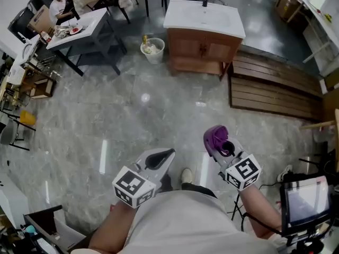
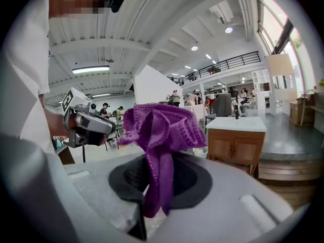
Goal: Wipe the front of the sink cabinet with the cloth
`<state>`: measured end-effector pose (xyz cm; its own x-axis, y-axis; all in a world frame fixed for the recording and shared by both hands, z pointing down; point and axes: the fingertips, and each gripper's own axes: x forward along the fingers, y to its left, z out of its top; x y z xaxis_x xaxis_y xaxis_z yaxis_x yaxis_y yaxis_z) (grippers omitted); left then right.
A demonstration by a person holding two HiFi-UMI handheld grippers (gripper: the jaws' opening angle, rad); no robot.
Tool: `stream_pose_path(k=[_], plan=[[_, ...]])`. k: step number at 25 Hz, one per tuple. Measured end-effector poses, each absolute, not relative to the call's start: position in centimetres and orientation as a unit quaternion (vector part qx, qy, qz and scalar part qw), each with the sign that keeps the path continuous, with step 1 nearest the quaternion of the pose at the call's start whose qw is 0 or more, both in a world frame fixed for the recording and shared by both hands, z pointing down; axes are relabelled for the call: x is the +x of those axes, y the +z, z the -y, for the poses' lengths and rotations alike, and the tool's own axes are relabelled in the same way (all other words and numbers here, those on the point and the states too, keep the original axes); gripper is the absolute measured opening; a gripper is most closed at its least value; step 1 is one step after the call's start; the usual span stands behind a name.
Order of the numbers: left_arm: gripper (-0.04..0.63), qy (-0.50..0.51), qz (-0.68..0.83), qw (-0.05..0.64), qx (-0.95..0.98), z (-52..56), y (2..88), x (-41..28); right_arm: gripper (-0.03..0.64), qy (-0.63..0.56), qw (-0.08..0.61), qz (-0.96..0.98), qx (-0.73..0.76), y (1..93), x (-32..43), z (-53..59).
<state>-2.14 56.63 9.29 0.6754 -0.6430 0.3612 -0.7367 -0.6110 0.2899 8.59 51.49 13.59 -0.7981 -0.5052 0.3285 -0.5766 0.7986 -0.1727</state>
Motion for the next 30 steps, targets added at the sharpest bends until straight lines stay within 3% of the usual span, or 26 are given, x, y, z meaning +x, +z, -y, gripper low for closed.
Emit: stream_pose_path(k=[12,18,30], plan=[[0.006,0.122,0.313,0.245,0.909,-36.6,15.4,-9.9,0.075,0.178,0.153,0.905,0.354,19.5,1.2,-30.6],[0.006,0.158,0.231,0.212,0.936,-25.8,17.4,-14.3,0.075,0.183,0.158,0.892,0.382,22.7,-4.6,-18.3],[0.006,0.13,0.242,0.235,0.932,-9.0,26.2,-12.8,0.075,0.199,0.145,0.896,0.369,37.0,-10.5,3.9]])
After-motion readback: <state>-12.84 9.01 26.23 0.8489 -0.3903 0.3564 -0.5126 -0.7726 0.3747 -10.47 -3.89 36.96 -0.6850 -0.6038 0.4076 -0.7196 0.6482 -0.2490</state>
